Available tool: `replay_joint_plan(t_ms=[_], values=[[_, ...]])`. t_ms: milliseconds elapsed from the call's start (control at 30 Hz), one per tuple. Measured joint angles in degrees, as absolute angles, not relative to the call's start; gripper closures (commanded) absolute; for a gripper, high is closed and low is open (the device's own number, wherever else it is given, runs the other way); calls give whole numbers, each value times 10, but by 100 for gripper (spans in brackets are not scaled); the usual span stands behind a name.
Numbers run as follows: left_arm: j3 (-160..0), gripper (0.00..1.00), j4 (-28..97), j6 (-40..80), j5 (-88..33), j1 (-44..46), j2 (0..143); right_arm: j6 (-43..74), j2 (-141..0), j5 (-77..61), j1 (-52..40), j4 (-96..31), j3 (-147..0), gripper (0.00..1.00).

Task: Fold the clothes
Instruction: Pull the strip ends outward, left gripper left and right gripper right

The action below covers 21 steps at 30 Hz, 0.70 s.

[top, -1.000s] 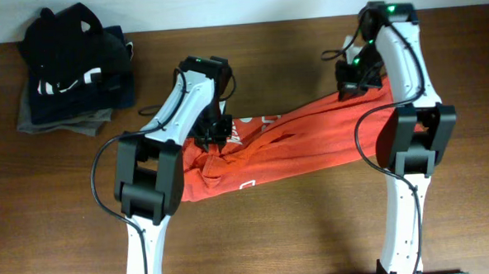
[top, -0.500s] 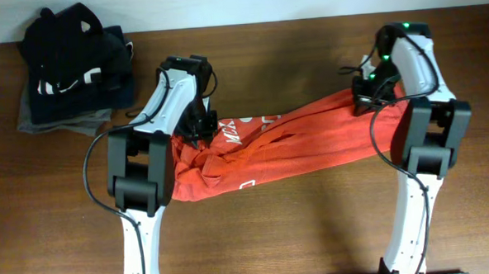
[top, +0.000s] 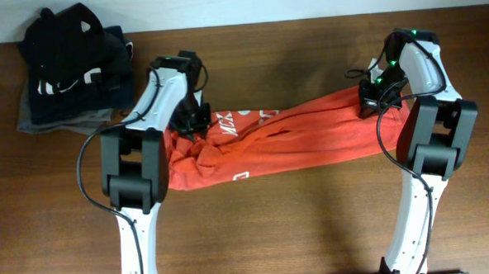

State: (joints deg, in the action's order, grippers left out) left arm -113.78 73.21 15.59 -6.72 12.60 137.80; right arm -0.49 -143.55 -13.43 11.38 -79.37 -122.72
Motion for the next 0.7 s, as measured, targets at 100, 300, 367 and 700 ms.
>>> replay_joint_plan(t_ms=[100,300,367,700], values=[[-1141,70,715,156,-71,102,1378,-5,-1435,-130,114,-792,-1227,92],[-1142,70,692,154,-90,66,1378,-1,-1433,-119,112,-784,-1224,92],[-1142,71,687,154,-98,56,1378,0,-1432,-119,112,-778,-1224,92],[-1154,71,683,143,-47,41,1380,4,-1431,-121,119,-764,-1224,95]])
